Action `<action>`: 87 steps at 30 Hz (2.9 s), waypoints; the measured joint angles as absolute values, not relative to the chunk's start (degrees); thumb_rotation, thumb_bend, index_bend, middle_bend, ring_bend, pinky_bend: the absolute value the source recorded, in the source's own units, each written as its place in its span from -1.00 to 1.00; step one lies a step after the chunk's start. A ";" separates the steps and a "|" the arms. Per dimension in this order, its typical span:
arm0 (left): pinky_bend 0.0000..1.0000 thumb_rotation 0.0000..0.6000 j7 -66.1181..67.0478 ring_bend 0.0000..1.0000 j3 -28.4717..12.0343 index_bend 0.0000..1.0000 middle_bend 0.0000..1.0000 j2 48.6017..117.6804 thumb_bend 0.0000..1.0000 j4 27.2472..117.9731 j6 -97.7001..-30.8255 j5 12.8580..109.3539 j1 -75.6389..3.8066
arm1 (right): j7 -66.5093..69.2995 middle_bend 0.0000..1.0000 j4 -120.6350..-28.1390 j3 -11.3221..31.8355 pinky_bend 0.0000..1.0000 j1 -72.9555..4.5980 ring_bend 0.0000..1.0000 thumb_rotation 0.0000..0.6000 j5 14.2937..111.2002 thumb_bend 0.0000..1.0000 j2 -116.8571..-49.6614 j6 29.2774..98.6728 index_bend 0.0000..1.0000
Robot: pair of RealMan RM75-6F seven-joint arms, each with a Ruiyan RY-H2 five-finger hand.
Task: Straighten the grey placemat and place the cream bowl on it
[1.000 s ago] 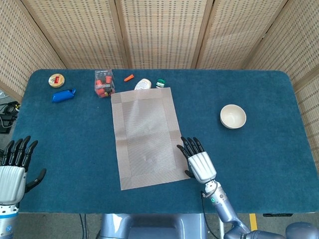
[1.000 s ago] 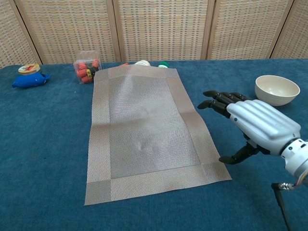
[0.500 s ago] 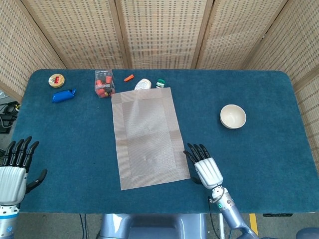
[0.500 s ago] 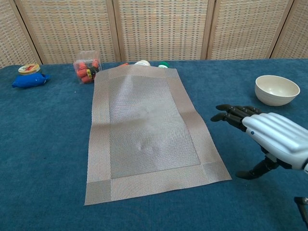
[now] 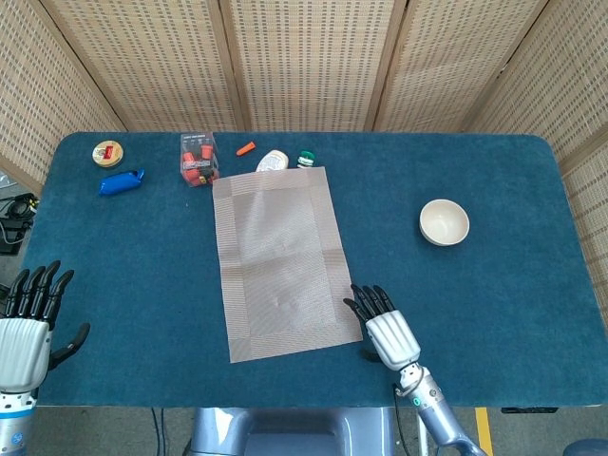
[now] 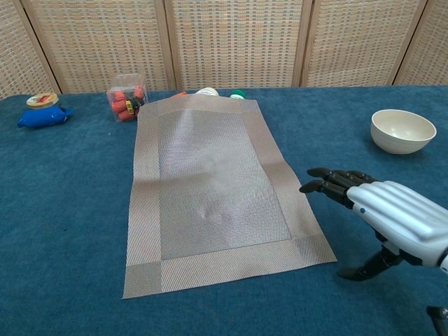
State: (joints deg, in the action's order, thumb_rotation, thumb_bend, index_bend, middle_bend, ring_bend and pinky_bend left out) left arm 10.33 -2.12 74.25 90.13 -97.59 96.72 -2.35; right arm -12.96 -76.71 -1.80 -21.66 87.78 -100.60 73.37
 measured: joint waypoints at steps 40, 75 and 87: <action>-1.00 1.00 9.49 -1.00 -2.54 -0.82 -1.00 74.47 -0.43 89.95 -98.47 96.98 -1.91 | -7.72 -1.00 -63.95 1.02 -0.71 -22.60 -1.00 1.00 90.33 0.01 -109.62 74.29 -0.51; -1.00 1.00 8.27 -1.00 -2.65 -0.79 -1.00 74.35 -0.43 89.93 -98.41 96.89 -1.84 | -0.11 -0.63 -52.20 2.03 -0.62 -23.55 -0.99 1.00 92.10 -0.07 -116.65 77.59 0.07; -1.00 1.00 8.00 -1.00 -2.67 -0.76 -1.00 74.30 -0.43 89.94 -98.20 96.69 -1.86 | 2.53 -0.50 -50.90 1.98 -0.55 -23.75 -0.91 1.00 93.08 0.00 -117.13 79.31 0.23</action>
State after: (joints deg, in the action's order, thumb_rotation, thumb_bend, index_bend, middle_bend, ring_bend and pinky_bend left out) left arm 8.00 -2.67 74.30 89.94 -98.20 96.69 -1.86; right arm 2.53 -50.90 1.98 -23.75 93.08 -117.13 79.31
